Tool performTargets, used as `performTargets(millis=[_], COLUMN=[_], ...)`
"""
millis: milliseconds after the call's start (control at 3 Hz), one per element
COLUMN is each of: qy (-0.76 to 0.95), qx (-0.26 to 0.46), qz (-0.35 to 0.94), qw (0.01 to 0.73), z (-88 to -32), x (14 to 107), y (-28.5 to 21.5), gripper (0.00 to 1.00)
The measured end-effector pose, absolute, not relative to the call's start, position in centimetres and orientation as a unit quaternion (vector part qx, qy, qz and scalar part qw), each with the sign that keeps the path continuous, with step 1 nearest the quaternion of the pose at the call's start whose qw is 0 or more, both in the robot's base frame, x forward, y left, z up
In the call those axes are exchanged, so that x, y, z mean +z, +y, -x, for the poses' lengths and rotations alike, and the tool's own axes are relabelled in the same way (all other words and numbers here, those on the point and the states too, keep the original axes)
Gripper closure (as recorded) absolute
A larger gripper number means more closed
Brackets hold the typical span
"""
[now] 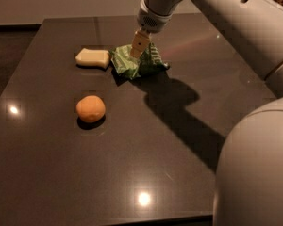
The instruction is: Move green jalapeno chip bag near orange
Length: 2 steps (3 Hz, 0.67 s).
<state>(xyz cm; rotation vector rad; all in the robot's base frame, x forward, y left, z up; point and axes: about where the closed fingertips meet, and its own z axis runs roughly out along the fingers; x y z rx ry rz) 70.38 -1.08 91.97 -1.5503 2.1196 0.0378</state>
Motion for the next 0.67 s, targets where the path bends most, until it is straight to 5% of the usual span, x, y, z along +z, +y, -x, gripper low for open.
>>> performTargets(millis=[667], qy=[0.78], qx=[0.014], qz=[0.571], qw=[0.254], z=[-70.39], x=[91.82], y=[-1.0], gripper=[0.0])
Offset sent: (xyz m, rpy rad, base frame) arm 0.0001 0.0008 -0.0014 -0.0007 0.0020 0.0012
